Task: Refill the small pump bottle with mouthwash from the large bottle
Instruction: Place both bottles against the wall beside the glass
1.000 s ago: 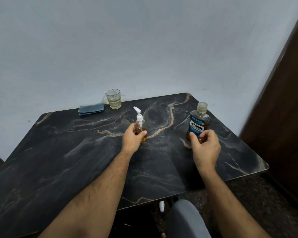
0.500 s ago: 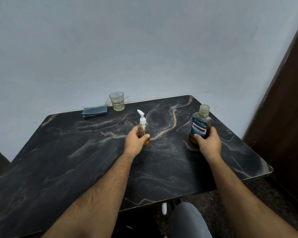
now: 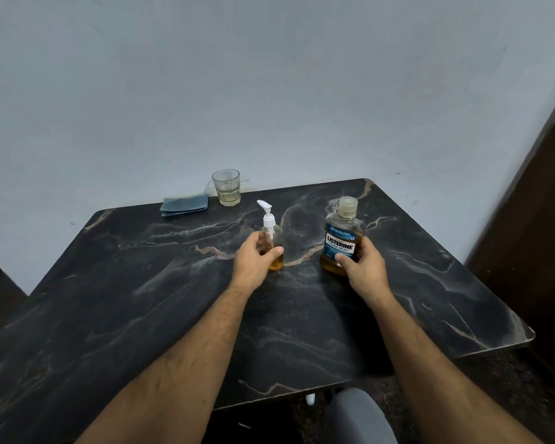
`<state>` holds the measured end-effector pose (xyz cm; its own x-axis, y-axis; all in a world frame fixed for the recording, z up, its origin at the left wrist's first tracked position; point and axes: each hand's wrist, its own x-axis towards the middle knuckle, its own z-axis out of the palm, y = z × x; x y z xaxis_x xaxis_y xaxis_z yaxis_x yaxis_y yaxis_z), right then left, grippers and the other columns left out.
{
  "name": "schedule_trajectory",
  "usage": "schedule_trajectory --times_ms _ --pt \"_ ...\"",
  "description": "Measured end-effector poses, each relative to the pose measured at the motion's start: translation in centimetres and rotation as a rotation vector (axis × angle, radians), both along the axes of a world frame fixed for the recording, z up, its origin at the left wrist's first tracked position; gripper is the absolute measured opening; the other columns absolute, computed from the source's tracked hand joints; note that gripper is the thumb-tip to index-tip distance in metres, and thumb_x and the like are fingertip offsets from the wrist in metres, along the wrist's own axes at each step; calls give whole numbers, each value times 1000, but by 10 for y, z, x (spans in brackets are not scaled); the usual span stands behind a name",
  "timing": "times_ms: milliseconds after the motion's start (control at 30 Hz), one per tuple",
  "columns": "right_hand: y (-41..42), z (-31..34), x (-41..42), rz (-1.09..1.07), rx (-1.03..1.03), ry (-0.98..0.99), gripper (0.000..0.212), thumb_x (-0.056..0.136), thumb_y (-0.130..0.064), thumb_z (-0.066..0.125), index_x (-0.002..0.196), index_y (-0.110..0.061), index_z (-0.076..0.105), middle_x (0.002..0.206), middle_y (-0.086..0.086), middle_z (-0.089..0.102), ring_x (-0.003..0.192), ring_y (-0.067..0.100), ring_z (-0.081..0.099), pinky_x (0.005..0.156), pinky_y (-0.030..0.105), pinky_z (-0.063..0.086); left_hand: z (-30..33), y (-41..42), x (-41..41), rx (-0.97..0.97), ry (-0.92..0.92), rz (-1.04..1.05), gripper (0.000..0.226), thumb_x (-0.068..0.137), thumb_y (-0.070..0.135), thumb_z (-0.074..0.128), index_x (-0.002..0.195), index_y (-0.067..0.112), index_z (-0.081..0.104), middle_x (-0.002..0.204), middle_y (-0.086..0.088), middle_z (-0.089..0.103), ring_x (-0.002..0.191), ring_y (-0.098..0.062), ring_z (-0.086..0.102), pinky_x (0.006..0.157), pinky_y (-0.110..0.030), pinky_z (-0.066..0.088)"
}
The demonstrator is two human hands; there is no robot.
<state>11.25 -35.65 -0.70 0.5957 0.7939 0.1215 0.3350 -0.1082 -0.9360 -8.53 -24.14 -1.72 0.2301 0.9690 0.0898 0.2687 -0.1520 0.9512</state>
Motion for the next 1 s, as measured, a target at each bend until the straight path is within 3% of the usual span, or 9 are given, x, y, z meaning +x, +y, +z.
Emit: schedule_trajectory --times_ms 433,600,767,1000 --pt "102 17 -10 126 -19 -32 47 89 -12 70 131 -21 52 128 -1 64 119 15 59 104 40 48 14 90 4 18 -10 111 54 74 30 84 121 23 59 113 5 68 106 -16 65 98 -44 53" --pt "161 18 2 111 -66 -95 48 89 -20 69 132 -24 50 132 -2 62 124 17 57 107 48 46 18 145 26 42 -1 146 56 75 29 84 124 18 59 109 8 64 107 -15 64 100 -41 52" --pt "215 17 14 105 -77 -75 47 92 -16 66 134 -21 48 136 0 60 127 18 54 106 41 43 17 202 54 49 2 168 58 78 26 82 129 15 57 126 -3 65 112 -16 62 102 -38 50" --pt "279 8 32 110 -50 -97 45 91 -13 67 133 -15 50 131 3 61 123 19 56 99 30 42 -2 256 77 66 22 214 59 78 23 81 131 15 57 126 -6 65 114 -19 62 103 -41 49"
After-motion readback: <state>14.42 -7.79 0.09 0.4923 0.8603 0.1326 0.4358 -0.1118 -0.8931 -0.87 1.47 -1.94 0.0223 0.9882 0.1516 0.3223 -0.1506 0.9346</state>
